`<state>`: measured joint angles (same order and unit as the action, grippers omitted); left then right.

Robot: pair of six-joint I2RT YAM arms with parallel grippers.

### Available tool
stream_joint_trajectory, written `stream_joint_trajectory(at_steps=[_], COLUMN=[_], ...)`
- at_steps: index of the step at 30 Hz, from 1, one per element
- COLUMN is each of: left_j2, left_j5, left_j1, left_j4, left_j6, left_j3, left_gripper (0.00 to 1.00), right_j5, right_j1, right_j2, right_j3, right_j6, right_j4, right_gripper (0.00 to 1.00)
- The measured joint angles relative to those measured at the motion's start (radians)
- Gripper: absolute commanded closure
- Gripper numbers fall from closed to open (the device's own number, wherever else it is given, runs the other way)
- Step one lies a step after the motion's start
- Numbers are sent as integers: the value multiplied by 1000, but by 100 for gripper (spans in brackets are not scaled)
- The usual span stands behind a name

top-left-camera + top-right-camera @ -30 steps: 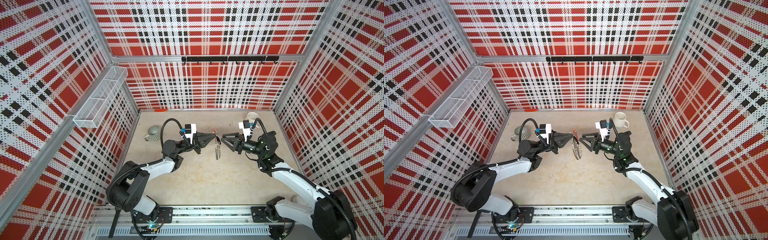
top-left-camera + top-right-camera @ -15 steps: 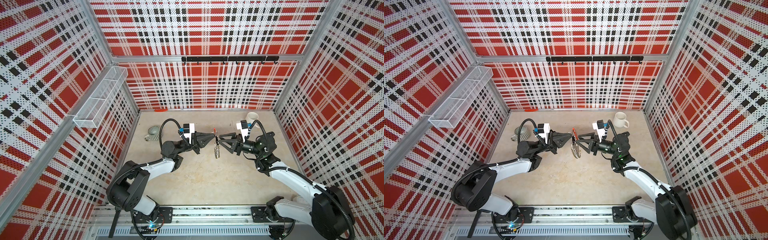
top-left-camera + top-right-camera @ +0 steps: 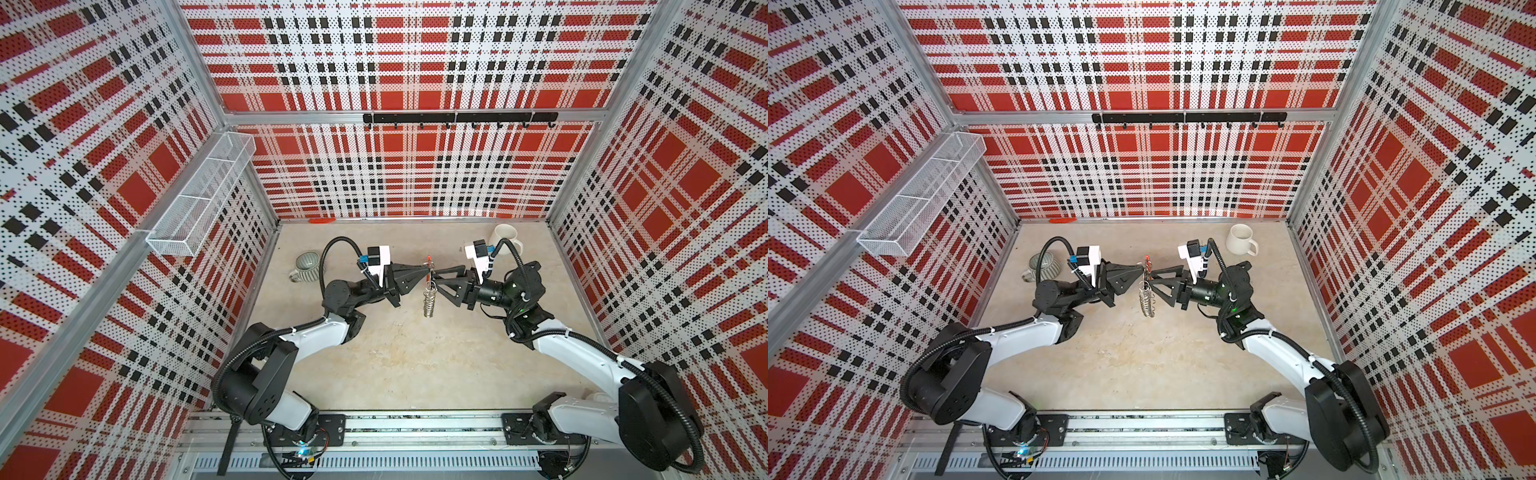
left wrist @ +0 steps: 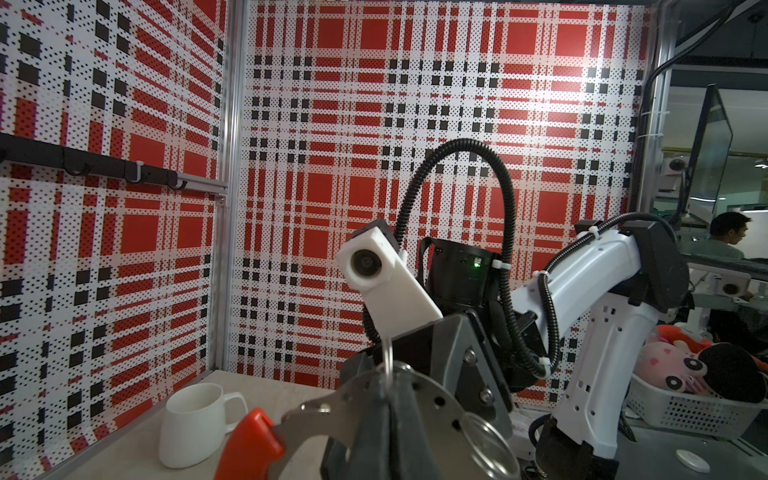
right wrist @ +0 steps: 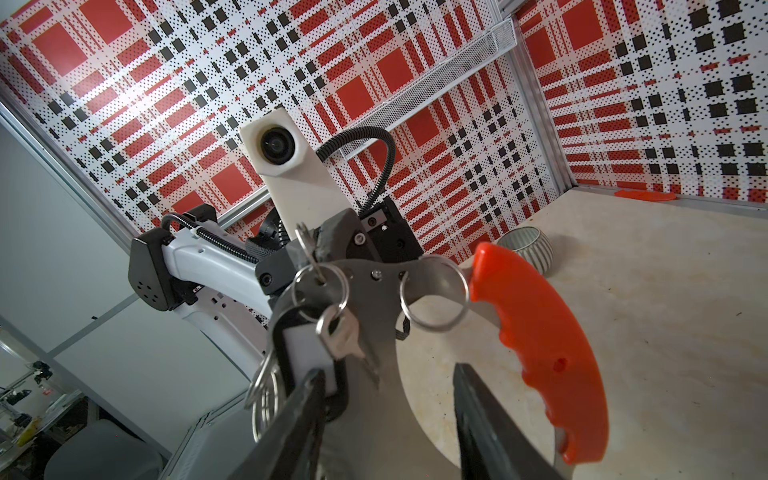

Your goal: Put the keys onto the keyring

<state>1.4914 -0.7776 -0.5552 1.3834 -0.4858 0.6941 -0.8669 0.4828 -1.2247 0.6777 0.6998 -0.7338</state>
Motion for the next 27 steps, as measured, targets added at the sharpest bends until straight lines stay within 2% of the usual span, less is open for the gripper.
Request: stream_joint_trajectory(at_steps=[9,15,18,21,23,27], left_j2=[-24,-26,-26,-26,-26,-32], left_j5=[1,0,0,0,1,1], left_j1=[-2,-6,-8,-8,-8,-9], left_j4=[-106,-123,-133,-138,-143,-174], left_j6=[65,72,72,73,76,109], left_j3=[0,0,0,0,0,0], left_gripper=[100,100,100,100,100,100], right_j5=[90,78,67,60,60,72], right_j1=[-2,-2,-2,-6,-10,-10], right_j2=[123,95,55,35,34,37], right_j3=[22,36,36,37,39,42], right_j6=[-151,-144,-117,-97,-93,-113], right_j4=[203,192,158,140,131,163], right_gripper=[46,48,54,71,79,83])
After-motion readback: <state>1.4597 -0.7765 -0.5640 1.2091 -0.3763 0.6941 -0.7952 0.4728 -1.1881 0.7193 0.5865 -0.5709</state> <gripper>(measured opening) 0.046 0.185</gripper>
